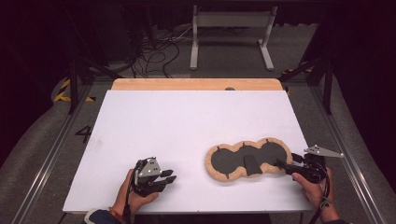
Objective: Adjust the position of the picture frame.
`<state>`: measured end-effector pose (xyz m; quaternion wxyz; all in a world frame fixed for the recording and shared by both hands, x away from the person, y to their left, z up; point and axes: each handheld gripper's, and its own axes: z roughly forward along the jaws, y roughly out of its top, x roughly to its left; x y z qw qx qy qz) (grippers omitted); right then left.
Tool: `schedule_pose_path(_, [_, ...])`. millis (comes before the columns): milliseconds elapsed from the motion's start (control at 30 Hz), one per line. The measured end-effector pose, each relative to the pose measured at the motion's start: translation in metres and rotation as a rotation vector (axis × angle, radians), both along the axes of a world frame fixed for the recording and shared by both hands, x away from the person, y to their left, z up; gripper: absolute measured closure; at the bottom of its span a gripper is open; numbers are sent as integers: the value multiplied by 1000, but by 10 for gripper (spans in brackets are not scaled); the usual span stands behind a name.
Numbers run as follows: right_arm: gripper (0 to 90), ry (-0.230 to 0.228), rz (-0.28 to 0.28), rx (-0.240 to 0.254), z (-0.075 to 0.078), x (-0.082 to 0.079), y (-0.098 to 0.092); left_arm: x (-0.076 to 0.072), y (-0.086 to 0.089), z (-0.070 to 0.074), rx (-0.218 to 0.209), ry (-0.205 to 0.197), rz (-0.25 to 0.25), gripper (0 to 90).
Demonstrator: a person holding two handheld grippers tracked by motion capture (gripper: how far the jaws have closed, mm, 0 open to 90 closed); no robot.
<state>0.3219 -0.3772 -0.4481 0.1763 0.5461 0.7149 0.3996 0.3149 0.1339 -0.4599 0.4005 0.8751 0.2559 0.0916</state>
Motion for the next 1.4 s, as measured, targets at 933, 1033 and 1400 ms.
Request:
schedule_pose_path(933, [276,15,237,-63,0,-37,55,12,-17,-2,19,2,-1,526])
schedule_pose_path(1033, [319,-3,231,-51,1,-37,56,14,-16,-2,13,10,6,526])
schedule_pose_path(1400, [321,-7,234,-69,2,-34,70,18,-14,-5,46,19,30,500])
